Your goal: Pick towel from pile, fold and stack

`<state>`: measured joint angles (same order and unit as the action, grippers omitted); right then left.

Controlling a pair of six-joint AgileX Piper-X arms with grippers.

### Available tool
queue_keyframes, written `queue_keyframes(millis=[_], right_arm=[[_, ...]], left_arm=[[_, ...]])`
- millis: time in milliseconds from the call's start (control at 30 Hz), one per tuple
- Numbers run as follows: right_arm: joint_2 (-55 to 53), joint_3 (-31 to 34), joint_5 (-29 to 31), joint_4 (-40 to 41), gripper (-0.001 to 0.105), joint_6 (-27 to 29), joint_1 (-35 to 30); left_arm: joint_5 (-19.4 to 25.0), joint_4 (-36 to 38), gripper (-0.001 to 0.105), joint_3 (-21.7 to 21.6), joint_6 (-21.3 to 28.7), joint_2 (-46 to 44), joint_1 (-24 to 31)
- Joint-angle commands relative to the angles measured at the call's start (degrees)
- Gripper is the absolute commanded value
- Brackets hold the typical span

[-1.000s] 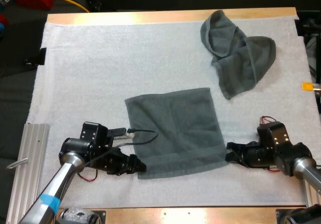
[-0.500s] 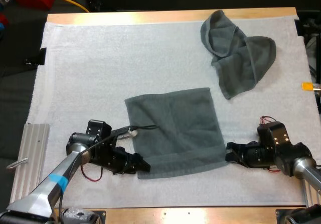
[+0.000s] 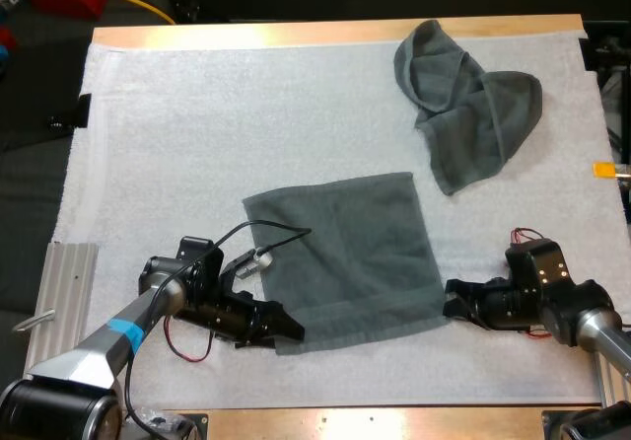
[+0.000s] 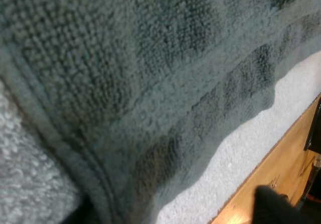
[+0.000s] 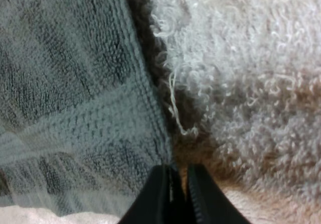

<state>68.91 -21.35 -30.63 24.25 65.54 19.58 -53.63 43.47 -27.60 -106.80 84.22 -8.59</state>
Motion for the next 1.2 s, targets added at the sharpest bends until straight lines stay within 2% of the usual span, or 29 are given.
queue_keyframes(millis=[0,100,167,200,233,267,333,367,400,433,467,567,600,633,667,733,800,900,933,1000,1100,1167], right_arm=[[-0.3,0.2,-0.2,0.5,0.001,0.7,0.1],[-0.3,0.2,-0.2,0.5,0.001,0.7,0.1],[-0.3,0.2,-0.2,0.5,0.001,0.7,0.1],[-0.3,0.2,-0.2,0.5,0.001,0.7,0.1],[-0.3,0.2,-0.2,0.5,0.001,0.7,0.1],[-0.3,0.2,-0.4,0.5,0.001,0.7,0.1],[-0.5,0.2,-0.6,0.5,0.001,0.7,0.1],[-2.4,0.2,-1.4,0.6,0.001,0.7,0.1],[-5.1,0.2,-1.3,2.7,0.001,0.7,0.1],[-6.0,0.2,-1.3,3.7,0.001,0.7,0.1],[-7.7,0.2,-1.4,5.9,0.001,0.7,0.1],[-10.3,0.2,-1.6,9.7,0.001,2.2,0.1],[-12.6,0.2,-1.8,12.9,0.001,2.8,0.1],[-13.6,0.2,-2.0,13.9,0.001,2.8,0.1],[-15.8,0.2,-3.3,15.6,0.001,2.7,0.1],[-17.5,0.2,-3.7,16.3,0.001,1.6,0.1],[-17.5,0.2,-9.1,10.4,0.001,-5.1,0.1],[-17.5,0.2,-9.3,3.9,0.001,-10.5,0.1],[-17.5,0.2,-9.1,0.1,0.001,-13.7,0.1],[-17.0,0.2,-8.9,-4.0,0.001,-16.8,0.1],[-13.6,0.2,-8.8,-11.6,0.001,-22.0,0.1],[-10.5,0.2,-8.8,-15.5,0.001,-23.4,0.1]], left_arm=[[-0.3,0.2,0.045,0.2,0.4,0.3,-0.2],[-0.2,0.2,0.032,0.2,0.4,0.3,-0.2],[0.7,0.3,0.018,0.2,0.4,0.3,-0.2],[2.0,0.5,0.013,0.2,0.7,0.1,-0.2],[7.7,1.2,0.000,0.2,1.7,-0.7,-0.2],[9.8,1.6,0.000,0.2,1.7,-1.1,-0.2],[10.5,2.1,0.000,0.1,2.0,-1.9,-0.2],[11.1,3.6,0.000,-0.5,3.5,-4.0,-0.4],[12.9,8.3,0.000,-1.0,6.0,-8.8,-0.7],[13.0,10.1,0.000,-0.9,6.5,-10.1,-1.2],[13.3,12.6,0.000,-0.9,6.9,-12.1,-3.0],[14.4,14.0,0.000,-1.0,6.9,-14.0,-6.7],[15.7,16.1,0.000,-1.9,6.7,-15.3,-10.8],[16.4,17.3,0.000,-2.3,6.7,-15.6,-12.5],[19.6,19.4,0.000,-3.4,6.7,-16.3,-15.5],[20.9,20.1,0.000,-4.4,6.5,-16.4,-17.4],[16.2,18.7,0.000,-4.5,4.6,-15.1,-14.5],[8.0,16.1,0.000,-4.5,4.1,-12.8,-10.7],[5.6,13.9,0.000,-4.5,2.3,-11.4,-8.8],[3.7,12.1,0.000,-4.6,0.9,-10.0,-7.1],[-1.5,9.4,0.000,-5.8,-0.6,-6.7,-4.0],[-2.1,7.8,0.000,-6.7,-2.3,-5.2,-2.4]])
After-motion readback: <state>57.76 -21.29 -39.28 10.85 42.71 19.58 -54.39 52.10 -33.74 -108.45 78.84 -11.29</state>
